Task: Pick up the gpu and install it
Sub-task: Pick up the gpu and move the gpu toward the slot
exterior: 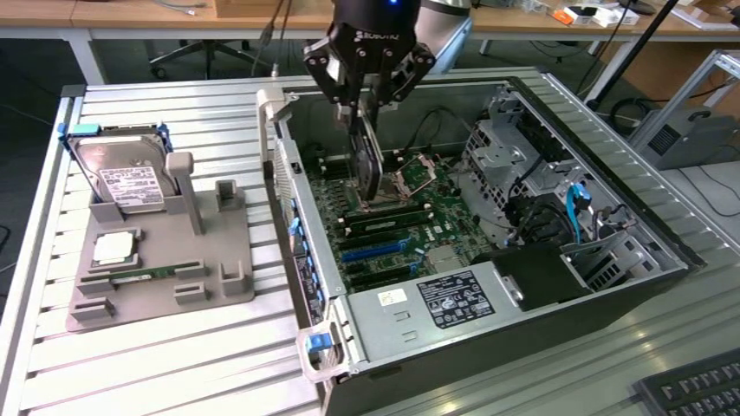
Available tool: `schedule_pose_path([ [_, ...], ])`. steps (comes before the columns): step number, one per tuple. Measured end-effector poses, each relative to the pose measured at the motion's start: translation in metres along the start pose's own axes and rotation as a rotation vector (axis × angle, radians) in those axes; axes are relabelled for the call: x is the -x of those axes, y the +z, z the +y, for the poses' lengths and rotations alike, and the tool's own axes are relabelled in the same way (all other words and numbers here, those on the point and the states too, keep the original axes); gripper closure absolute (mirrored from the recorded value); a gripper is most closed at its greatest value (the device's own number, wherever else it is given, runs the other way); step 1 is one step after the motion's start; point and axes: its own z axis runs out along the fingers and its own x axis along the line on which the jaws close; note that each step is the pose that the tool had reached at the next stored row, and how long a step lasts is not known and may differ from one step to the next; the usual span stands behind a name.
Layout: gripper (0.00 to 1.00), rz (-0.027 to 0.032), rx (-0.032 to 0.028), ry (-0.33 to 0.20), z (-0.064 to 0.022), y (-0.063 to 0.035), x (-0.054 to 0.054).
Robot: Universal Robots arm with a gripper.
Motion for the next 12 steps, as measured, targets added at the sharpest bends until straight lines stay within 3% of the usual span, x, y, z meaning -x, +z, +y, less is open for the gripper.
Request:
schedule_pose_path([
  [12, 0.73, -0.0004, -0.0066, 0.000, 0.0040, 0.0192, 0.063],
])
